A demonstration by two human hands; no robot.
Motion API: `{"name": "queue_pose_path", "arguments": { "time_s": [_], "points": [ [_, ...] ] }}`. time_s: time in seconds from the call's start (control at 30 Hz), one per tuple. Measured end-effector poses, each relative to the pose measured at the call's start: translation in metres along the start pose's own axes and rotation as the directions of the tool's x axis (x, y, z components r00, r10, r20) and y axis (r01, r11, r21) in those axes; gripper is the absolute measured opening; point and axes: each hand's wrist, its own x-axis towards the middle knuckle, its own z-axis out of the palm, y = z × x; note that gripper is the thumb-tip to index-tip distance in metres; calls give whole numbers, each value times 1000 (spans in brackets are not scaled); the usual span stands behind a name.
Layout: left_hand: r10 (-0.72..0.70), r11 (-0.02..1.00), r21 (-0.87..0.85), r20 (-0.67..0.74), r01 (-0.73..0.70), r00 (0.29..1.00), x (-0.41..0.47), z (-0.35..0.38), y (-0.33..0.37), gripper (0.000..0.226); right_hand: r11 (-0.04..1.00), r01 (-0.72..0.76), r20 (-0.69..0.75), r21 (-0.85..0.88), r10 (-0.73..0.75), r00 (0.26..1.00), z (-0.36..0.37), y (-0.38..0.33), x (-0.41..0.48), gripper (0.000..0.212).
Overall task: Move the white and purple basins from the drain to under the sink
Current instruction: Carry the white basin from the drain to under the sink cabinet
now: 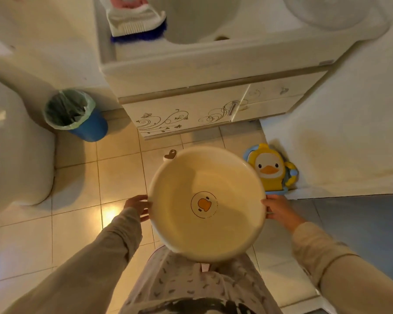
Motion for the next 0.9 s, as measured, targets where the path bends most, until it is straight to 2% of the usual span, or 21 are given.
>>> {"name": "queue_pose_path", "arguments": {
  "time_s": [0.1,0.4,0.6,0.8,0.9],
  "points": [
    [-18,1000,-18,-28,18,999,3,3,12,40,1000,4,-16,-30,-4,1000,4,-19,17,32],
    [-103,992,-90,-129,92,986,20,9,12,39,985,-49,77,-167,63,995,16,-55,72,30],
    [-166,981,-121,-131,150,977,44,26,-5,40,970,-72,154,-231,109,982,14,-65,109,30],
    [-214,973,-117,-123,200,969,104,57,-24,41,954,-160,201,-252,213,956,25,-42,166,54],
    [-242,968,-98,-117,231,963,162,75,-43,42,947,-189,163,-260,236,958,40,-19,214,59]
  ]
}}
